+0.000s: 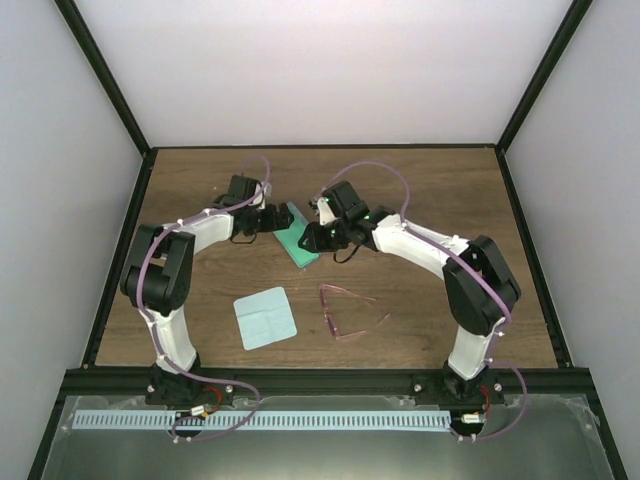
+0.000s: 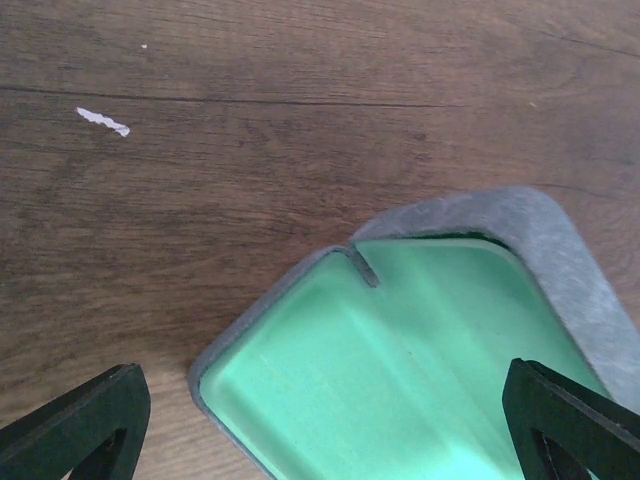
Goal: Organize the sunglasses
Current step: Adjust the sunglasses case at the center of the board.
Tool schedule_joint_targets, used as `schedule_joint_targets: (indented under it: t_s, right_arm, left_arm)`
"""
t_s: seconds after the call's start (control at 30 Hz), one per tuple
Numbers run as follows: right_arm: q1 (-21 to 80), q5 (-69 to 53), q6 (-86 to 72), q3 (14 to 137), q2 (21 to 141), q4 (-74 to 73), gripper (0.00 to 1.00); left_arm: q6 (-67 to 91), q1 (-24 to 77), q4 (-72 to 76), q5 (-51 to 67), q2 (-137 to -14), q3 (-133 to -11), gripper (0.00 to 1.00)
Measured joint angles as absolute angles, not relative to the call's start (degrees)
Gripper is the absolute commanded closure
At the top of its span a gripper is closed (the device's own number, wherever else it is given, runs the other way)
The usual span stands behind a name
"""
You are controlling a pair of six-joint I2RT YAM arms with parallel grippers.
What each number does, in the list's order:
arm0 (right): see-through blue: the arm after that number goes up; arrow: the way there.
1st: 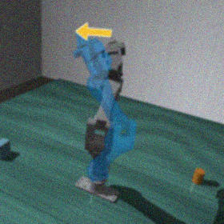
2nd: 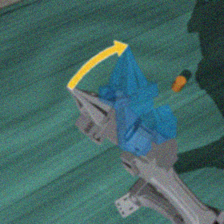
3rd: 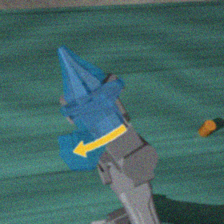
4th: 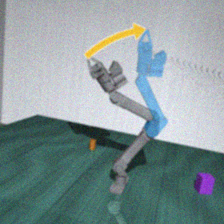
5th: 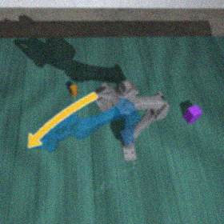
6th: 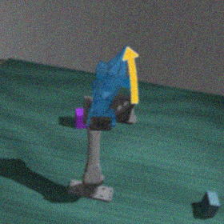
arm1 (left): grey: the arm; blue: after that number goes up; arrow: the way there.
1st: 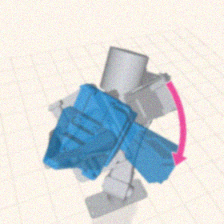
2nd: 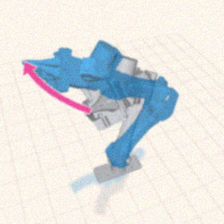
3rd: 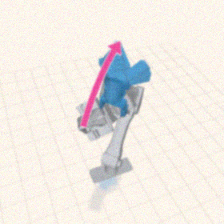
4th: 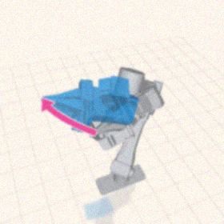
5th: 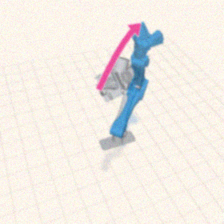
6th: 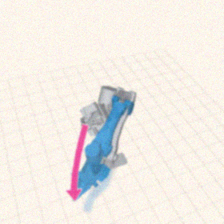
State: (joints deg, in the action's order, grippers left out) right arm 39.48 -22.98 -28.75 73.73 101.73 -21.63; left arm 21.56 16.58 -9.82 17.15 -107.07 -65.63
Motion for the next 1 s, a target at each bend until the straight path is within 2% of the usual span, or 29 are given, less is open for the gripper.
schedule_joint_targets:
  t_s: [0.2,0.57,1.0]
  right_arm:
    - [39.64,-24.58,-27.53,73.87,105.56,-20.08,0.82]
    - [39.86,-24.82,-26.30,76.18,113.82,-20.18,0.80]
    - [39.83,-17.02,-24.64,82.04,118.32,-24.53,0.78]
  left_arm:
    - [20.75,16.58,-9.67,16.05,-110.26,-66.72,0.01]
    - [20.51,16.53,-9.23,15.11,-112.16,-68.05,0.01]
    - [20.84,16.53,-4.71,16.58,-110.32,-63.75,0.01]
